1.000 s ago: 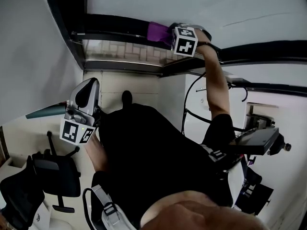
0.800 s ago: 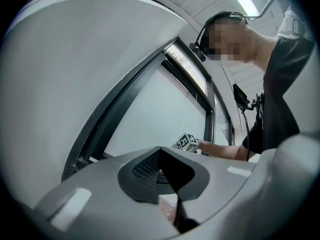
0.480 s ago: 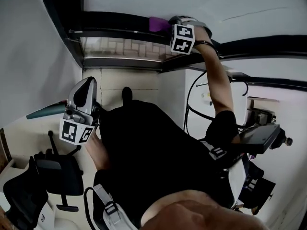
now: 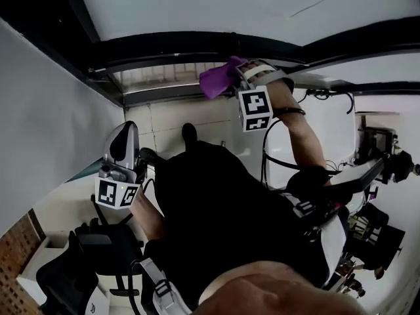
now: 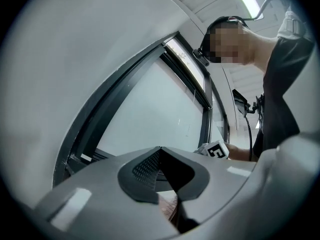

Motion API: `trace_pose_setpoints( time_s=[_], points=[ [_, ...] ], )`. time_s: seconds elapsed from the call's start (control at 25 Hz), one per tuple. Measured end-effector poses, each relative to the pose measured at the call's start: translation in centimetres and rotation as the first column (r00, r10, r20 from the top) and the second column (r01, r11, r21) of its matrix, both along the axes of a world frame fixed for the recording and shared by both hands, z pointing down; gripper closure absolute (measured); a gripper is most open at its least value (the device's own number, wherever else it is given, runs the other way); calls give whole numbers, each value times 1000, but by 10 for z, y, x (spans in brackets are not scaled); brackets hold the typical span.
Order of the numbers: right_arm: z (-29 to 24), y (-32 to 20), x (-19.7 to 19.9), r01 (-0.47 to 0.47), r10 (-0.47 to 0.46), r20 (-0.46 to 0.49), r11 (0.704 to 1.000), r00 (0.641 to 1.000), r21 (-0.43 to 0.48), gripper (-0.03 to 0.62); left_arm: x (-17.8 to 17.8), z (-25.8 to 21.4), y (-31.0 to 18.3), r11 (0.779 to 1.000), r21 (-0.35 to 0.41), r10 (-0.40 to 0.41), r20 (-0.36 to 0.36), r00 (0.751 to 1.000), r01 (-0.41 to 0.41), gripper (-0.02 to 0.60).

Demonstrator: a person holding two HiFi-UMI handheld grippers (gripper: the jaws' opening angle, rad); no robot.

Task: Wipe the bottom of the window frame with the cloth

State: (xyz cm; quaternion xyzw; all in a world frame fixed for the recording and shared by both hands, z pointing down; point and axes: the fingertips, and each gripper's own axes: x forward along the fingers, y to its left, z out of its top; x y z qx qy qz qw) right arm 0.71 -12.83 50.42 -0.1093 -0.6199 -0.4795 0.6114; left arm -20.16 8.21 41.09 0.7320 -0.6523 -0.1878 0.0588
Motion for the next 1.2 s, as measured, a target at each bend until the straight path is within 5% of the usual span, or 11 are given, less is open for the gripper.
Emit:
trace_pose_setpoints(
  time_s=[0.08,0.16,0.2,0.32,0.36,0.4,0.48,0.6,0.76,0.92,1.2],
  points=[
    [5,20,11,-79,98,90,977,991,-197,530,4,0,-7,1000,-8,14,2,1000,-14,578],
    [20,29,13,-196,346,217,837,913,-512,530,9,1,-16,999,-20,33,6,999,-33,579],
    [34,31,12,-236,530,230,669,816,-705,530,12,0,-20,999,-27,47,11,999,-46,578],
    [68,35,9,5,906,-143,-158,399,-987,528,20,-3,-30,996,-47,83,29,996,-82,578],
    [68,36,8,177,911,-271,-335,310,-925,528,23,-6,-31,995,-54,90,33,995,-88,578],
    [62,31,9,335,913,-331,-397,236,-855,528,27,-9,-32,994,-59,93,36,995,-91,578],
    [42,-2,15,533,961,-273,-248,32,-809,528,34,-14,-35,993,-71,94,45,995,-91,578],
    [11,-61,20,472,947,94,237,-307,-849,528,45,-20,-46,989,-97,121,84,989,-113,578],
    [-13,-94,-16,191,762,562,634,-321,-749,528,66,-24,-61,978,-137,172,125,977,-155,578],
    [-13,-105,-21,71,663,706,739,-248,-670,528,88,-25,-70,973,-151,196,118,974,-177,578],
    [-21,-79,-17,155,673,703,738,-229,-657,528,89,-32,-67,968,-171,208,135,969,-184,578]
  ],
)
